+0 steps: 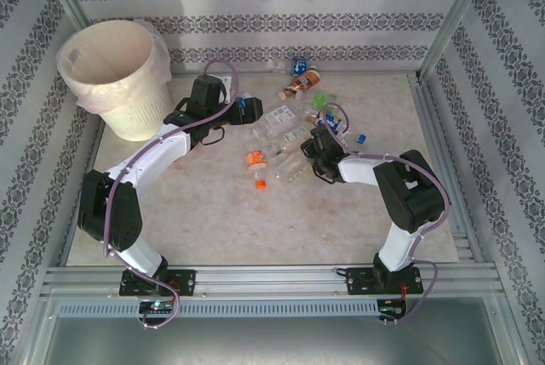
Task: Put the plastic bottles in the bin
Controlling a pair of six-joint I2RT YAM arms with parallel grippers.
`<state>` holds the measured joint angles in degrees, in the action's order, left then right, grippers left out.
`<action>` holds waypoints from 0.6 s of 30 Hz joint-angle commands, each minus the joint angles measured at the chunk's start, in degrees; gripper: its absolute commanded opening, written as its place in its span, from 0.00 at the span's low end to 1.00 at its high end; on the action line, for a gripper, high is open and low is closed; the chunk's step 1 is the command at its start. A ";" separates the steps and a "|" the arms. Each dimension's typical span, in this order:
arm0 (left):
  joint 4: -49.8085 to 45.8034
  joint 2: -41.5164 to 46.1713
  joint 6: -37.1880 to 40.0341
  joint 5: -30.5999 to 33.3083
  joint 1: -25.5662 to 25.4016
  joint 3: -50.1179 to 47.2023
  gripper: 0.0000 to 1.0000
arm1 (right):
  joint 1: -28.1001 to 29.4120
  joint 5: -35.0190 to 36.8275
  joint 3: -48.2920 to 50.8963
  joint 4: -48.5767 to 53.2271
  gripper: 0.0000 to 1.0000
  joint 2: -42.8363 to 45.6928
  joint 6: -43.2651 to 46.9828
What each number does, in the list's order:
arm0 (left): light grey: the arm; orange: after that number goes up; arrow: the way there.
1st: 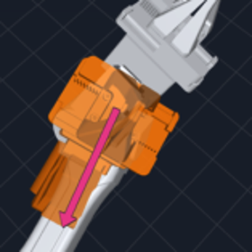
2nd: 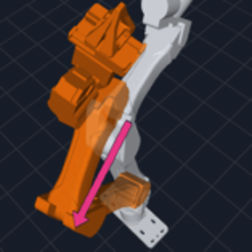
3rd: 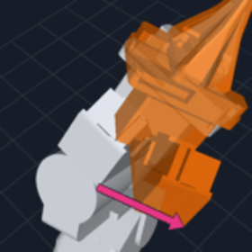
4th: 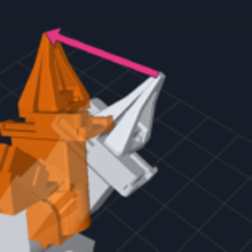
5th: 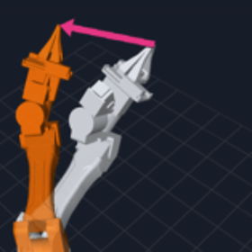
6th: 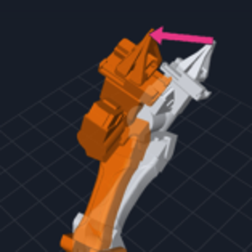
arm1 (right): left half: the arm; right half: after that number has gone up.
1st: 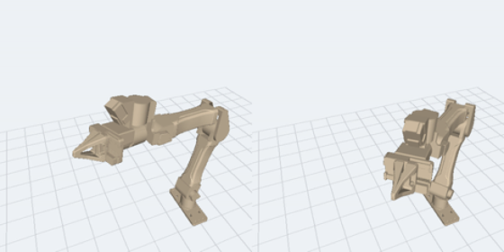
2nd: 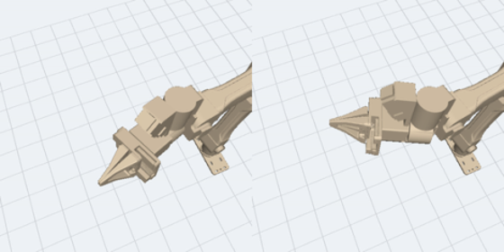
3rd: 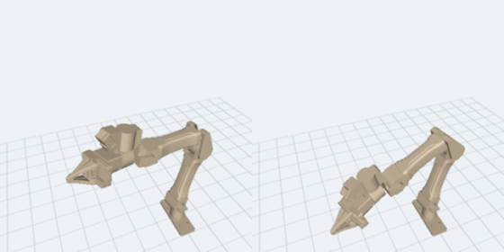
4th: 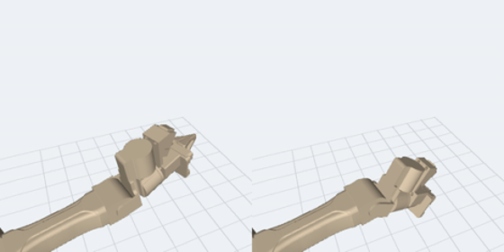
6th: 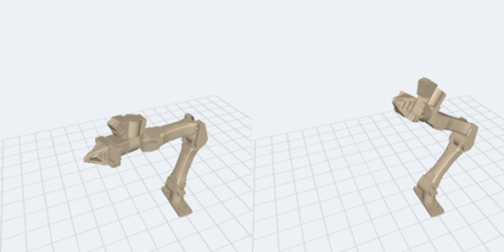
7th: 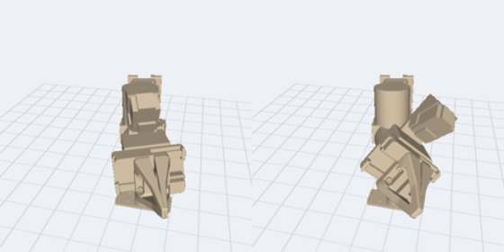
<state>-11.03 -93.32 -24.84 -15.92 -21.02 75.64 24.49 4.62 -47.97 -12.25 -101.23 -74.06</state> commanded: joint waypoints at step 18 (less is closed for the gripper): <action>2.45 2.94 9.99 -30.86 -1.55 -4.54 1.00 | -1.46 -9.52 3.91 -16.02 0.28 16.64 19.78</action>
<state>-10.79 -91.66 -17.15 -39.05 -21.26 70.85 23.73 -0.05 -42.89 -23.81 -87.07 -59.83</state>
